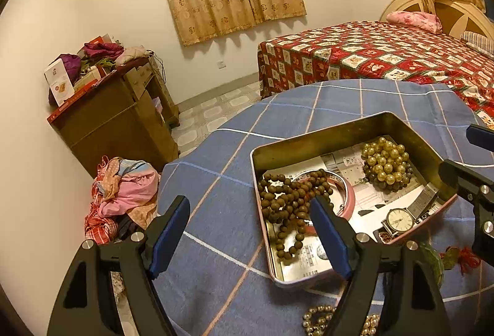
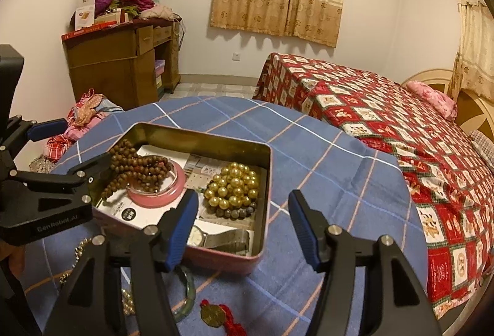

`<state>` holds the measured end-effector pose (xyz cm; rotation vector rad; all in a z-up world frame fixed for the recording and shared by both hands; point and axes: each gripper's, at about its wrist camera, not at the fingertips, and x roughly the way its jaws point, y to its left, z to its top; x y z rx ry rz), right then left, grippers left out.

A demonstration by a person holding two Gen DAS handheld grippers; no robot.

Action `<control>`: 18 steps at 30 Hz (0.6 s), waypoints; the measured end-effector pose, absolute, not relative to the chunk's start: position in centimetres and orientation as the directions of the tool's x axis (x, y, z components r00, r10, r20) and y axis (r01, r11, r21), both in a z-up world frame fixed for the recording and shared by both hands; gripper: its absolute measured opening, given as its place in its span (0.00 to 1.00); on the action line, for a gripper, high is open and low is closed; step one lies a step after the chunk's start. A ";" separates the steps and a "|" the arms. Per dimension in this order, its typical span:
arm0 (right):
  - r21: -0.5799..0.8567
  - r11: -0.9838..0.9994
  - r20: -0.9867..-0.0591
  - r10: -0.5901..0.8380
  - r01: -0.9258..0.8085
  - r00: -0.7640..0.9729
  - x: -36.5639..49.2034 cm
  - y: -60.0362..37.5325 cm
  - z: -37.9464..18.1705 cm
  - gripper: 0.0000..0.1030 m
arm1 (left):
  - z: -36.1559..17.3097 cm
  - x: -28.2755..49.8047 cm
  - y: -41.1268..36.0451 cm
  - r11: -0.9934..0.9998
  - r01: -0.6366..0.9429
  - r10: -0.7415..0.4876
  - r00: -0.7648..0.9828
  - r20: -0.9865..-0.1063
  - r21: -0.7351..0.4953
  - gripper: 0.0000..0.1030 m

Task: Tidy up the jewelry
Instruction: 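Withdraw both open tools from the tin back to the remaining jewelry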

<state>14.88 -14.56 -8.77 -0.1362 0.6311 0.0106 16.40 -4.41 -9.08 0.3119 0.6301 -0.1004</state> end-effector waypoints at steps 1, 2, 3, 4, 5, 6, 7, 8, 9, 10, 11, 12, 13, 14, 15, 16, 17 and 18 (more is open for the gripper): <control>-0.119 0.992 -0.587 -0.033 -0.047 0.809 14.6 -14.7 -8.8 0.64 | -9.1 16.2 -4.4 0.949 0.186 0.002 0.804 -0.595 0.255 0.78; -0.117 0.992 -0.586 -0.033 -0.044 0.809 14.3 -14.8 -8.9 0.66 | -9.2 16.0 -4.3 0.949 0.187 0.002 0.803 -0.596 0.254 0.78; -0.114 0.993 -0.585 -0.032 -0.043 0.811 14.0 -14.9 -8.9 0.66 | -9.2 15.9 -4.3 0.949 0.187 0.002 0.802 -0.597 0.254 0.78; -0.112 0.993 -0.584 -0.030 -0.044 0.812 13.8 -14.9 -8.9 0.66 | -9.3 15.7 -4.3 0.949 0.187 0.002 0.801 -0.598 0.254 0.78; -0.109 0.993 -0.583 -0.028 -0.044 0.812 13.4 -15.0 -8.9 0.66 | -9.3 15.4 -4.2 0.949 0.189 0.000 0.801 -0.599 0.253 0.78; -0.108 0.993 -0.584 -0.027 -0.045 0.812 13.2 -15.0 -8.9 0.67 | -9.3 15.2 -4.1 0.949 0.188 0.000 0.800 -0.600 0.251 0.78; -0.109 0.993 -0.584 -0.029 -0.043 0.811 12.8 -15.1 -9.0 0.67 | -9.3 14.9 -4.0 0.951 0.187 -0.001 0.799 -0.601 0.247 0.78; -0.109 0.993 -0.583 -0.030 -0.042 0.812 12.6 -15.2 -9.0 0.67 | -9.3 14.7 -3.8 0.952 0.186 -0.003 0.798 -0.602 0.241 0.78; -0.106 0.994 -0.583 -0.031 -0.038 0.812 12.2 -15.3 -9.1 0.69 | -9.4 14.4 -3.7 0.954 0.185 -0.005 0.797 -0.604 0.236 0.78; -0.103 0.994 -0.586 -0.032 -0.036 0.810 12.0 -15.4 -9.3 0.70 | -9.6 14.1 -3.6 0.955 0.185 -0.005 0.792 -0.611 0.232 0.78; -0.101 0.994 -0.588 -0.032 -0.034 0.808 11.8 -15.4 -9.4 0.71 | -9.7 13.8 -3.4 0.956 0.184 -0.004 0.789 -0.614 0.230 0.78; -0.103 0.994 -0.591 -0.035 -0.033 0.806 11.5 -15.5 -9.6 0.72 | -10.0 13.4 -3.3 0.956 0.184 -0.003 0.785 -0.620 0.227 0.78; -0.107 0.994 -0.593 -0.039 -0.031 0.804 11.3 -15.5 -9.8 0.72 | -10.1 13.2 -3.1 0.957 0.184 -0.004 0.782 -0.624 0.225 0.78; -0.110 0.994 -0.594 -0.042 -0.030 0.803 11.1 -15.5 -10.0 0.72 | -10.4 12.9 -3.0 0.957 0.186 -0.006 0.777 -0.630 0.221 0.78; -0.108 0.994 -0.600 -0.042 -0.028 0.799 10.9 -15.6 -10.3 0.72 | -10.7 12.5 -2.9 0.957 0.187 -0.004 0.771 -0.637 0.220 0.78; -0.104 0.994 -0.604 -0.043 -0.026 0.796 10.7 -15.7 -10.5 0.72 | -11.0 12.3 -2.8 0.957 0.185 0.001 0.767 -0.642 0.222 0.78; -0.101 0.995 -0.608 -0.044 -0.022 0.793 10.5 -15.9 -10.8 0.72 | -11.2 12.1 -2.8 0.957 0.184 0.003 0.764 -0.646 0.222 0.78; -0.099 0.995 -0.610 -0.045 -0.020 0.791 10.3 -16.0 -10.8 0.72 | -11.5 11.6 -2.6 0.958 0.185 0.003 0.757 -0.653 0.220 0.78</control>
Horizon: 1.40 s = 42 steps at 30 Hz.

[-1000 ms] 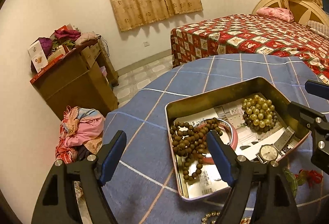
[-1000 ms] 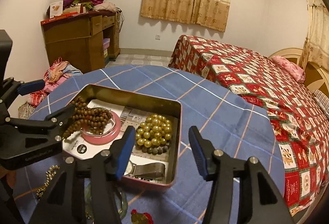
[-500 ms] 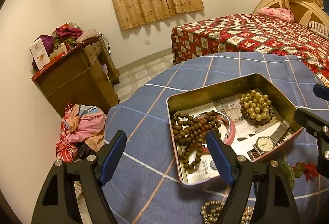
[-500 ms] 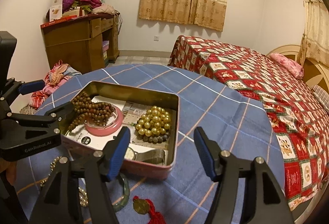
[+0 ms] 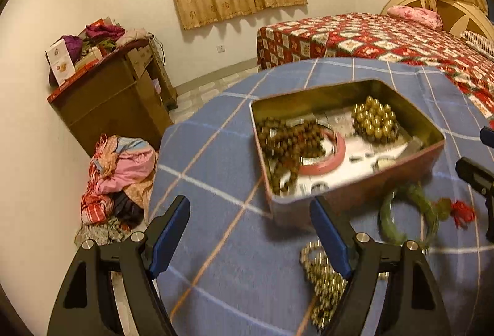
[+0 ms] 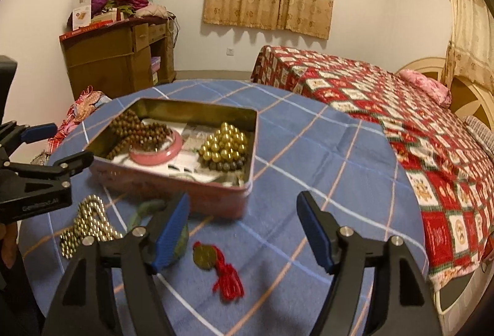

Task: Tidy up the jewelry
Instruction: 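Withdraw both open tools from the tin back to the remaining jewelry, then grasp the grey bead strand with the left tool while the right tool grasps the red-tasseled jade pendant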

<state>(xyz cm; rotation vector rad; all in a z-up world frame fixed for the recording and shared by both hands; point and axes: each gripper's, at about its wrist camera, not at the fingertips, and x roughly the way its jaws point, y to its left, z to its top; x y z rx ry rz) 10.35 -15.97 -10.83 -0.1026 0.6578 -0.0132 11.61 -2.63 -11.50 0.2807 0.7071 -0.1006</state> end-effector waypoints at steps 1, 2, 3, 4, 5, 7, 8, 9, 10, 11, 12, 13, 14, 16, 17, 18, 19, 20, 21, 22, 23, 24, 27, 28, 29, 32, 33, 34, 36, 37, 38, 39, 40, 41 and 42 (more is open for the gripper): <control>-0.098 0.995 -0.612 -0.047 -0.017 0.789 10.1 -16.2 -11.0 0.72 | -11.7 11.4 -2.5 0.958 0.185 0.004 0.754 -0.657 0.219 0.78; -0.097 0.995 -0.614 -0.049 -0.013 0.788 9.8 -16.3 -11.1 0.72 | -12.0 10.9 -2.4 0.959 0.185 0.005 0.746 -0.665 0.215 0.78; -0.096 0.995 -0.615 -0.051 -0.011 0.787 9.6 -16.4 -11.2 0.73 | -12.2 10.5 -2.3 0.959 0.190 -0.001 0.742 -0.671 0.209 0.78; -0.096 0.995 -0.613 -0.055 -0.006 0.788 9.3 -16.6 -11.2 0.74 | -12.3 10.0 -2.2 0.960 0.193 -0.005 0.740 -0.673 0.205 0.78; -0.097 0.995 -0.611 -0.059 -0.001 0.789 9.0 -16.8 -11.2 0.76 | -12.4 9.6 -2.2 0.960 0.194 -0.007 0.740 -0.673 0.203 0.78; -0.096 0.995 -0.609 -0.066 0.009 0.790 8.4 -17.2 -11.4 0.78 | -12.5 8.5 -2.3 0.957 0.210 -0.023 0.739 -0.673 0.198 0.78; -0.095 0.995 -0.610 -0.072 0.017 0.789 8.2 -17.4 -11.5 0.78 | -12.5 8.1 -2.4 0.957 0.214 -0.026 0.740 -0.672 0.198 0.78; -0.093 0.995 -0.612 -0.075 0.022 0.787 8.0 -17.6 -11.7 0.78 | -12.5 7.8 -2.4 0.956 0.219 -0.034 0.740 -0.672 0.193 0.78; -0.089 0.996 -0.613 -0.078 0.030 0.786 7.8 -17.8 -11.9 0.78 | -12.5 7.5 -2.5 0.956 0.228 -0.047 0.739 -0.672 0.184 0.78; -0.088 0.996 -0.614 -0.082 0.035 0.785 7.7 -17.9 -12.0 0.78 | -12.5 7.4 -2.6 0.956 0.234 -0.056 0.739 -0.672 0.179 0.78; -0.086 0.995 -0.614 -0.086 0.042 0.784 7.6 -18.1 -12.2 0.78 | -12.5 7.1 -2.8 0.954 0.242 -0.064 0.739 -0.671 0.175 0.78; -0.082 0.995 -0.617 -0.090 0.050 0.782 7.5 -18.3 -12.5 0.78 | -12.7 7.0 -3.0 0.953 0.248 -0.067 0.737 -0.672 0.177 0.78; -0.076 0.996 -0.622 -0.090 0.055 0.778 7.5 -18.4 -12.7 0.79 | -12.7 7.0 -3.2 0.952 0.250 -0.066 0.735 -0.675 0.179 0.78; -0.072 0.996 -0.624 -0.090 0.058 0.776 7.4 -18.4 -13.0 0.79 | -12.9 6.9 -3.3 0.951 0.253 -0.067 0.729 -0.682 0.177 0.78; -0.075 0.995 -0.622 -0.092 0.058 0.778 7.2 -18.3 -13.1 0.79 | -12.9 6.8 -3.3 0.952 0.254 -0.070 0.727 -0.683 0.174 0.78; -0.080 0.995 -0.619 -0.094 0.057 0.779 7.1 -18.2 -13.1 0.79 | -12.9 6.6 -3.3 0.953 0.252 -0.071 0.726 -0.684 0.170 0.78; -0.082 0.995 -0.618 -0.094 0.055 0.781 7.0 -18.2 -13.2 0.80 | -13.0 6.5 -3.2 0.953 0.252 -0.071 0.725 -0.685 0.168 0.78; -0.083 0.995 -0.616 -0.094 0.054 0.782 7.0 -18.2 -13.2 0.81 | -13.1 6.4 -3.2 0.953 0.254 -0.073 0.722 -0.688 0.166 0.78; -0.083 0.995 -0.615 -0.094 0.054 0.783 7.0 -18.2 -13.2 0.81 | -13.2 6.1 -3.2 0.953 0.254 -0.073 0.720 -0.690 0.165 0.78; -0.083 0.995 -0.614 -0.094 0.055 0.784 7.0 -18.2 -13.1 0.81 | -13.3 6.0 -3.2 0.953 0.254 -0.072 0.719 -0.691 0.165 0.78; -0.083 0.995 -0.613 -0.094 0.055 0.785 7.0 -18.2 -13.1 0.81 | -13.4 5.9 -3.2 0.953 0.253 -0.071 0.717 -0.693 0.164 0.78; -0.084 0.995 -0.613 -0.095 0.055 0.784 7.1 -18.2 -13.2 0.81 | -13.5 5.9 -3.3 0.954 0.252 -0.070 0.715 -0.695 0.163 0.78; -0.094 0.994 -0.612 -0.101 0.055 0.785 7.1 -18.1 -13.2 0.81 | -13.8 5.9 -3.4 0.955 0.252 -0.071 0.706 -0.704 0.156 0.78; -0.097 0.994 -0.612 -0.103 0.054 0.784 7.1 -18.0 -13.3 0.81 | -13.8 5.9 -3.4 0.956 0.251 -0.074 0.705 -0.705 0.151 0.78; -0.099 0.994 -0.612 -0.103 0.054 0.784 7.1 -18.0 -13.3 0.81 | -13.8 5.9 -3.4 0.956 0.253 -0.079 0.706 -0.704 0.147 0.78; -0.104 0.993 -0.610 -0.108 0.056 0.785 7.0 -18.0 -13.3 0.81 | -13.8 5.8 -3.6 0.955 0.264 -0.095 0.706 -0.702 0.136 0.78; -0.108 0.993 -0.610 -0.111 0.057 0.784 7.0 -17.9 -13.3 0.81 | -13.9 5.9 -3.8 0.953 0.272 -0.101 0.703 -0.704 0.134 0.78; -0.115 0.992 -0.610 -0.115 0.057 0.784 7.0 -17.8 -13.4 0.81 | -14.2 6.0 -3.9 0.951 0.278 -0.103 0.699 -0.707 0.136 0.78; -0.128 0.990 -0.610 -0.122 0.054 0.783 7.1 -17.7 -13.4 0.81 | -14.8 6.2 -4.1 0.949 0.284 -0.099 0.687 -0.719 0.140 0.78; -0.132 0.990 -0.610 -0.123 0.053 0.783 7.1 -17.6 -13.4 0.81 | -14.8 6.2 -3.9 0.950 0.290 -0.124 0.687 -0.716 0.114 0.76; -0.131 0.990 -0.610 -0.122 0.052 0.783 7.1 -17.6 -13.4 0.81 | -14.8 6.2 -3.7 0.951 0.291 -0.130 0.683 -0.718 0.104 0.61; -0.126 0.991 -0.610 -0.118 0.051 0.783 7.1 -17.7 -13.4 0.81 | -14.7 6.3 -3.4 0.950 0.303 -0.160 0.676 -0.720 0.074 0.47; -0.119 0.991 -0.612 -0.115 0.053 0.782 7.1 -17.8 -13.4 0.81 | -14.6 6.4 -3.3 0.948 0.312 -0.176 0.668 -0.723 0.058 0.25; -0.113 0.992 -0.614 -0.113 0.055 0.782 7.2 -17.9 -13.4 0.81 | -14.6 6.5 -3.3 0.947 0.317 -0.181 0.664 -0.725 0.054 0.17; -0.110 0.992 -0.614 -0.111 0.055 0.781 7.2 -17.9 -13.4 0.81 | -14.6 6.5 -3.3 0.943 0.329 -0.190 0.659 -0.728 0.051 0.17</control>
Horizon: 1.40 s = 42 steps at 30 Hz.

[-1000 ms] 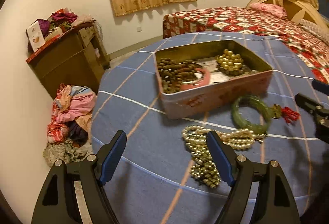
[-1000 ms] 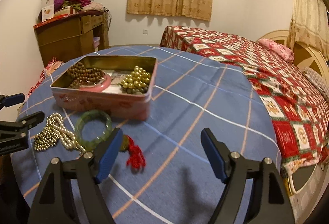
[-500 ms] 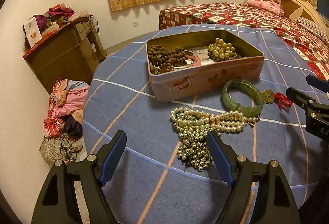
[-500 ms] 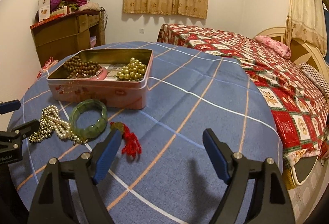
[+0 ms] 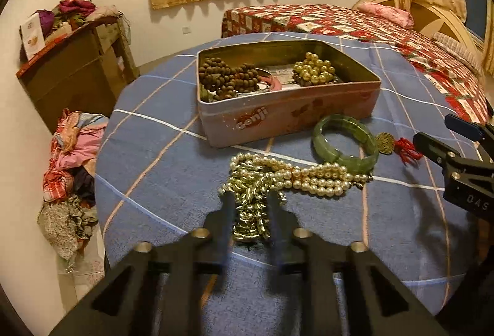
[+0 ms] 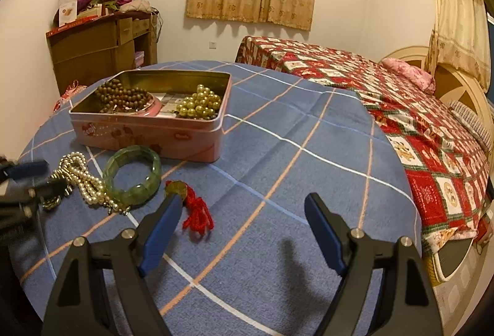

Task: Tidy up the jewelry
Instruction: 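Grasp the grey bead strand with the left tool while the right tool grasps the red-tasseled jade pendant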

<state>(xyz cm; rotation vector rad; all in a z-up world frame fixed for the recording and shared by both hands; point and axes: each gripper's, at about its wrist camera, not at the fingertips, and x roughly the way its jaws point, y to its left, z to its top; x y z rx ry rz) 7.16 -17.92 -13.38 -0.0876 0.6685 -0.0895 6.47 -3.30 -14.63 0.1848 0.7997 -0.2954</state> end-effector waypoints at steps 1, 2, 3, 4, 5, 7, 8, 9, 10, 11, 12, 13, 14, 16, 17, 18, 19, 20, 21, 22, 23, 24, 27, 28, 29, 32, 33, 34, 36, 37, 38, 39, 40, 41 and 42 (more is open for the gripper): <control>-0.107 0.993 -0.615 -0.109 0.054 0.781 7.2 -18.0 -13.4 0.81 | -14.7 6.4 -3.2 0.941 0.335 -0.201 0.657 -0.726 0.043 0.15; -0.106 0.993 -0.615 -0.107 0.053 0.781 7.2 -18.0 -13.4 0.81 | -14.6 6.4 -3.1 0.941 0.336 -0.207 0.656 -0.726 0.036 0.14; -0.104 0.993 -0.616 -0.106 0.052 0.781 7.2 -18.0 -13.4 0.81 | -14.5 6.3 -2.9 0.942 0.334 -0.213 0.657 -0.723 0.026 0.13; -0.097 0.994 -0.617 -0.102 0.053 0.780 7.2 -18.1 -13.4 0.81 | -14.2 6.1 -2.7 0.943 0.333 -0.219 0.663 -0.716 0.020 0.10; -0.087 0.995 -0.618 -0.097 0.054 0.780 7.2 -18.2 -13.4 0.81 | -13.8 6.0 -2.5 0.943 0.333 -0.223 0.672 -0.706 0.019 0.10; -0.062 0.996 -0.619 -0.089 0.064 0.780 7.1 -18.6 -13.4 0.81 | -12.6 5.6 -2.2 0.943 0.333 -0.230 0.693 -0.683 0.022 0.10; -0.055 0.996 -0.618 -0.088 0.069 0.781 7.1 -18.7 -13.3 0.81 | -12.3 5.5 -2.0 0.943 0.332 -0.232 0.699 -0.677 0.019 0.10; -0.051 0.996 -0.618 -0.087 0.071 0.781 7.0 -18.7 -13.3 0.81 | -11.7 5.4 -1.6 0.945 0.328 -0.241 0.706 -0.666 0.006 0.10; -0.050 0.996 -0.616 -0.089 0.074 0.783 7.0 -18.7 -13.3 0.81 | -11.4 5.5 -1.2 0.946 0.324 -0.245 0.710 -0.660 -0.003 0.10; -0.053 0.996 -0.615 -0.090 0.074 0.784 7.0 -18.7 -13.3 0.81 | -11.1 5.6 -0.9 0.949 0.315 -0.241 0.718 -0.653 -0.004 0.10; -0.056 0.996 -0.613 -0.093 0.075 0.785 6.9 -18.6 -13.3 0.81 | -11.0 5.7 -0.5 0.953 0.303 -0.231 0.725 -0.649 -0.001 0.10; -0.057 0.995 -0.612 -0.095 0.076 0.785 6.9 -18.6 -13.3 0.81 | -11.0 6.0 -0.1 0.957 0.291 -0.222 0.728 -0.648 -0.001 0.10; -0.058 0.995 -0.611 -0.096 0.076 0.786 6.9 -18.5 -13.2 0.81 | -11.2 6.3 0.2 0.959 0.282 -0.219 0.726 -0.652 -0.008 0.10; -0.058 0.996 -0.611 -0.095 0.075 0.786 6.9 -18.5 -13.2 0.81 | -11.6 6.7 0.6 0.963 0.268 -0.214 0.719 -0.662 -0.021 0.10; -0.059 0.996 -0.615 -0.087 0.064 0.784 7.0 -18.5 -13.3 0.81 | -11.7 6.7 0.6 0.964 0.266 -0.213 0.717 -0.664 -0.022 0.10; -0.061 0.997 -0.628 -0.075 0.047 0.775 7.2 -18.4 -13.4 0.81 | -11.9 6.8 0.6 0.964 0.265 -0.212 0.715 -0.666 -0.022 0.10; -0.061 0.998 -0.643 -0.061 0.028 0.763 7.5 -18.4 -13.5 0.81 | -12.0 6.9 0.5 0.964 0.265 -0.208 0.716 -0.666 -0.017 0.10; -0.061 0.998 -0.649 -0.053 0.017 0.759 7.7 -18.4 -13.5 0.80 | -12.2 7.0 0.4 0.965 0.264 -0.202 0.718 -0.666 -0.008 0.10; -0.061 0.998 -0.655 -0.045 0.007 0.754 7.9 -18.4 -13.6 0.77 | -12.3 7.1 0.4 0.966 0.260 -0.192 0.722 -0.664 0.004 0.10; -0.060 0.998 -0.666 -0.040 -0.001 0.745 8.1 -18.3 -13.6 0.75 | -12.5 7.2 0.4 0.967 0.256 -0.187 0.723 -0.665 0.007 0.10; -0.059 0.998 -0.674 -0.034 -0.008 0.738 8.3 -18.3 -13.7 0.72 | -12.7 7.4 0.4 0.967 0.253 -0.185 0.721 -0.668 0.006 0.10; -0.062 0.998 -0.686 -0.028 -0.021 0.727 8.5 -18.2 -13.9 0.69 | -12.9 7.5 0.5 0.968 0.253 -0.185 0.719 -0.670 0.005 0.10; -0.091 0.994 -0.707 -0.016 -0.067 0.707 8.8 -17.5 -14.3 0.57 | -13.1 7.5 0.5 0.967 0.256 -0.190 0.714 -0.674 -0.001 0.10; -0.094 0.992 -0.716 -0.008 -0.085 0.698 8.9 -17.3 -14.6 0.52 | -13.2 7.5 0.4 0.966 0.259 -0.191 0.713 -0.674 0.000 0.10; -0.093 0.991 -0.724 -0.002 -0.095 0.690 8.9 -17.3 -14.8 0.37 | -13.2 7.4 0.3 0.966 0.260 -0.192 0.713 -0.675 0.000 0.10; -0.071 0.989 -0.724 0.039 -0.131 0.688 8.7 -17.3 -15.0 0.17 | -13.3 7.3 0.1 0.964 0.267 -0.198 0.710 -0.676 -0.002 0.10; -0.079 0.987 -0.721 0.038 -0.137 0.692 8.6 -17.2 -15.0 0.08 | -13.2 7.3 0.2 0.964 0.267 -0.199 0.709 -0.676 -0.004 0.10; -0.090 0.987 -0.715 0.028 -0.133 0.698 8.4 -17.1 -15.0 0.07 | -13.2 7.3 0.2 0.964 0.267 -0.201 0.709 -0.676 -0.006 0.10; -0.092 0.987 -0.704 0.028 -0.131 0.709 8.2 -17.1 -14.9 0.05 | -13.1 7.1 0.2 0.964 0.266 -0.199 0.714 -0.672 -0.003 0.10; -0.087 0.988 -0.696 0.032 -0.128 0.718 8.0 -17.3 -14.8 0.05 | -13.1 7.1 0.2 0.964 0.265 -0.200 0.714 -0.670 -0.005 0.10; -0.081 0.989 -0.689 0.035 -0.125 0.724 7.9 -17.4 -14.7 0.04 | -13.0 7.1 0.3 0.964 0.265 -0.201 0.715 -0.670 -0.006 0.10; -0.078 0.990 -0.685 0.035 -0.120 0.728 8.0 -17.4 -14.6 0.04 | -12.9 7.0 0.3 0.964 0.265 -0.201 0.717 -0.667 -0.006 0.10; -0.076 0.990 -0.678 0.034 -0.115 0.735 7.9 -17.5 -14.5 0.04 | -12.8 6.9 0.3 0.964 0.265 -0.201 0.719 -0.665 -0.005 0.10; -0.077 0.991 -0.671 0.031 -0.111 0.740 7.8 -17.5 -14.4 0.04 | -12.6 6.9 0.3 0.964 0.265 -0.201 0.720 -0.664 -0.006 0.10; -0.079 0.991 -0.668 0.029 -0.109 0.744 7.7 -17.4 -14.3 0.04 | -12.5 6.8 0.4 0.964 0.265 -0.203 0.722 -0.661 -0.007 0.10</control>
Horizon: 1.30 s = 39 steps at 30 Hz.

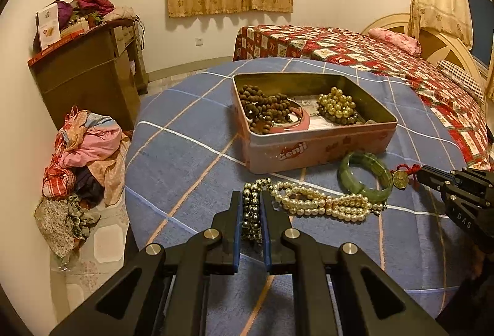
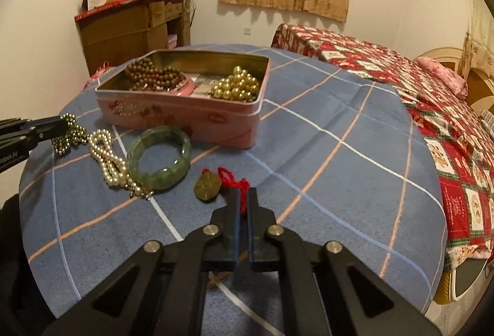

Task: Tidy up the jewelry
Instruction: 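Grasp the grey bead strand with the left tool while the right tool grasps the red-tasseled jade pendant, then carry the grey beads and jade pendant into the tin and open both tools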

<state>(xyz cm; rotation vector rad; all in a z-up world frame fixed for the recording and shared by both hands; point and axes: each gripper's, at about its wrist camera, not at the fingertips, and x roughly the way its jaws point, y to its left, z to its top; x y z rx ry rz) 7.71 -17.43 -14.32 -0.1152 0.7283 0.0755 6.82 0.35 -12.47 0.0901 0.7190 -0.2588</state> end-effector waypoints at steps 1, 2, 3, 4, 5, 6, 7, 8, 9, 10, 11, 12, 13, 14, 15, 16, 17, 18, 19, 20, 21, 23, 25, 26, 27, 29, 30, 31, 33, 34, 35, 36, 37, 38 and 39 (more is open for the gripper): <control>-0.085 0.991 -0.662 0.025 -0.107 0.749 7.5 -17.4 -14.2 0.04 | -12.3 6.8 0.4 0.964 0.265 -0.205 0.724 -0.659 -0.008 0.10; -0.092 0.990 -0.658 0.019 -0.106 0.752 7.5 -17.3 -14.1 0.04 | -12.1 6.8 0.4 0.964 0.265 -0.205 0.727 -0.656 -0.007 0.10; -0.102 0.989 -0.653 0.012 -0.103 0.757 7.4 -17.2 -13.9 0.04 | -11.8 6.7 0.5 0.965 0.263 -0.203 0.732 -0.650 -0.005 0.10; -0.106 0.989 -0.644 0.007 -0.099 0.765 7.2 -17.2 -13.6 0.04 | -11.5 6.6 0.5 0.965 0.263 -0.203 0.735 -0.646 -0.004 0.10; -0.105 0.990 -0.638 0.007 -0.096 0.770 7.1 -17.3 -13.2 0.04 | -11.4 6.6 0.6 0.965 0.262 -0.204 0.737 -0.644 -0.006 0.10; -0.103 0.990 -0.631 0.007 -0.093 0.776 7.0 -17.4 -12.8 0.04 | -11.1 6.5 0.6 0.965 0.261 -0.206 0.740 -0.640 -0.008 0.10; -0.106 0.990 -0.623 0.005 -0.090 0.782 6.9 -17.5 -12.4 0.04 | -10.9 6.4 0.6 0.965 0.262 -0.207 0.743 -0.636 -0.008 0.10; -0.107 0.990 -0.618 0.003 -0.089 0.786 6.9 -17.6 -12.1 0.04 | -10.7 6.4 0.6 0.965 0.264 -0.209 0.746 -0.632 -0.007 0.10; -0.109 0.990 -0.613 0.003 -0.088 0.790 6.9 -17.6 -11.8 0.04 | -10.5 6.3 0.6 0.964 0.265 -0.210 0.749 -0.629 -0.006 0.10; -0.110 0.990 -0.607 0.004 -0.089 0.795 6.8 -17.6 -11.3 0.04 | -10.3 6.3 0.6 0.964 0.266 -0.211 0.750 -0.626 -0.006 0.10; -0.113 0.990 -0.602 0.003 -0.089 0.798 6.7 -17.6 -11.0 0.04 | -10.2 6.3 0.6 0.964 0.267 -0.213 0.751 -0.625 -0.008 0.10; -0.113 0.990 -0.597 0.003 -0.088 0.802 6.6 -17.6 -10.8 0.04 | -10.0 6.2 0.5 0.963 0.268 -0.214 0.753 -0.622 -0.008 0.10; -0.112 0.990 -0.594 0.005 -0.089 0.805 6.6 -17.6 -10.6 0.04 | -9.8 6.2 0.5 0.963 0.269 -0.216 0.756 -0.619 -0.007 0.10; -0.113 0.990 -0.588 0.005 -0.088 0.809 6.5 -17.6 -10.3 0.04 | -9.6 6.2 0.5 0.963 0.271 -0.218 0.757 -0.616 -0.008 0.10; -0.114 0.990 -0.585 0.004 -0.087 0.811 6.4 -17.7 -10.2 0.04 | -9.4 6.1 0.4 0.962 0.272 -0.218 0.760 -0.613 -0.007 0.10; -0.112 0.990 -0.579 0.005 -0.086 0.816 6.4 -17.8 -9.9 0.04 | -9.2 6.1 0.3 0.962 0.273 -0.219 0.762 -0.610 -0.005 0.10; -0.111 0.990 -0.574 0.007 -0.086 0.819 6.3 -17.9 -9.7 0.04 | -9.0 6.1 0.3 0.961 0.275 -0.220 0.763 -0.608 -0.004 0.10; -0.111 0.990 -0.568 0.006 -0.085 0.823 6.2 -17.8 -9.4 0.04 | -8.8 6.1 0.1 0.961 0.278 -0.220 0.766 -0.603 0.002 0.10; -0.111 0.990 -0.564 0.006 -0.084 0.825 6.3 -17.9 -9.2 0.04 | -8.7 6.2 0.0 0.960 0.279 -0.220 0.768 -0.601 0.005 0.10; -0.112 0.990 -0.558 0.005 -0.082 0.830 6.3 -17.9 -9.0 0.04 | -8.5 6.2 -0.1 0.960 0.280 -0.220 0.770 -0.599 0.007 0.10; -0.113 0.990 -0.552 0.003 -0.079 0.834 6.2 -18.0 -8.7 0.04 | -8.3 6.3 -0.2 0.960 0.281 -0.220 0.772 -0.596 0.009 0.10; -0.114 0.991 -0.543 0.002 -0.076 0.840 6.3 -18.0 -8.3 0.04 | -8.0 6.4 -0.3 0.959 0.282 -0.219 0.777 -0.590 0.015 0.10; -0.117 0.990 -0.536 -0.001 -0.073 0.844 6.4 -18.1 -7.9 0.04 | -7.5 6.7 -0.5 0.962 0.273 -0.209 0.785 -0.583 0.024 0.10; -0.119 0.990 -0.532 -0.003 -0.071 0.847 6.4 -18.1 -7.7 0.04 | -7.4 6.8 -0.5 0.962 0.271 -0.206 0.787 -0.581 0.026 0.10; -0.120 0.990 -0.527 -0.007 -0.067 0.850 6.6 -18.1 -7.5 0.04 | -7.1 7.0 -0.6 0.963 0.269 -0.203 0.790 -0.579 0.029 0.10; -0.124 0.990 -0.522 -0.011 -0.063 0.853 6.6 -18.1 -7.3 0.04 | -6.8 7.2 -0.8 0.963 0.267 -0.199 0.794 -0.574 0.035 0.10; -0.128 0.990 -0.517 -0.014 -0.061 0.856 6.7 -18.0 -7.1 0.04 | -6.6 7.4 -0.9 0.963 0.267 -0.200 0.796 -0.571 0.036 0.10; -0.130 0.990 -0.515 -0.015 -0.061 0.857 6.8 -18.0 -7.0 0.04 | -6.4 7.5 -1.0 0.962 0.269 -0.202 0.798 -0.568 0.035 0.10; -0.131 0.989 -0.509 -0.013 -0.063 0.861 6.9 -17.9 -6.8 0.04 | -6.0 7.7 -1.2 0.961 0.273 -0.204 0.802 -0.561 0.041 0.10; -0.134 0.989 -0.505 -0.014 -0.063 0.863 7.0 -17.9 -6.6 0.04 | -5.8 7.8 -1.3 0.961 0.275 -0.204 0.803 -0.559 0.043 0.10; -0.134 0.989 -0.502 -0.013 -0.063 0.865 7.1 -17.8 -6.4 0.04 | -5.7 7.9 -1.4 0.960 0.277 -0.206 0.805 -0.557 0.045 0.10; -0.134 0.989 -0.500 -0.010 -0.065 0.866 7.3 -17.8 -6.2 0.04 | -5.5 8.2 -1.6 0.959 0.278 -0.206 0.806 -0.555 0.048 0.10; -0.135 0.989 -0.497 -0.009 -0.067 0.867 7.4 -17.7 -6.0 0.04 | -5.3 8.4 -1.7 0.959 0.278 -0.205 0.808 -0.552 0.051 0.10; -0.136 0.988 -0.495 -0.008 -0.069 0.869 7.5 -17.7 -5.9 0.04 | -5.1 8.6 -1.8 0.959 0.277 -0.205 0.811 -0.549 0.052 0.10; -0.137 0.988 -0.491 -0.007 -0.070 0.871 7.7 -17.6 -5.7 0.04 | -4.9 8.7 -1.9 0.959 0.277 -0.205 0.813 -0.546 0.052 0.10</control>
